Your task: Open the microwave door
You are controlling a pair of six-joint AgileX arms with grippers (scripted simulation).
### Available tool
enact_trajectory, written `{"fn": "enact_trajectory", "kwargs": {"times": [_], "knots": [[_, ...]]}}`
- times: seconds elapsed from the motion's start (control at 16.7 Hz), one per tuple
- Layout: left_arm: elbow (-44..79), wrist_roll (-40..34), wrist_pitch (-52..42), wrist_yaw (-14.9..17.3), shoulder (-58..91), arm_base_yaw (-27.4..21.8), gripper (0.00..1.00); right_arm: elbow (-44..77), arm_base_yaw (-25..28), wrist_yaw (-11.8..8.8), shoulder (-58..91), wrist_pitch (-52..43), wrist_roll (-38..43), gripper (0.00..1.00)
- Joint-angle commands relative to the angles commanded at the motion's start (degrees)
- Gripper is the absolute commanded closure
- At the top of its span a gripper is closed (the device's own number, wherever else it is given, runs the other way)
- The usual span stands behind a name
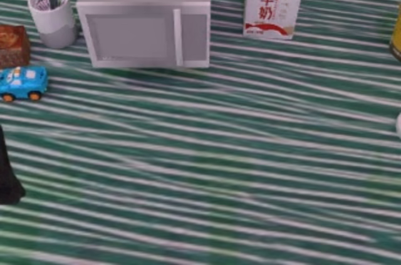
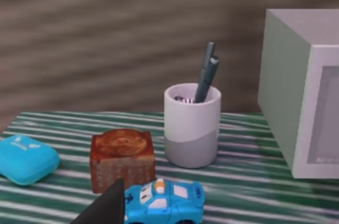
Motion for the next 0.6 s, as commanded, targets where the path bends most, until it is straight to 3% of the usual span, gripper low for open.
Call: {"fn": "enact_trajectory", "kwargs": {"times": [0.3,0.6], "knots": [[3.33,-1.01,-1.63,-0.96,3.59,-1.58,0.0,0.0,0.0,0.0,0.0,0.0,0.0,0.0],[18.9,-6.11,-7.88,-5.17,21.74,-8.16,0.0,0.0,0.0,0.0,0.0,0.0,0.0,0.0]]}}
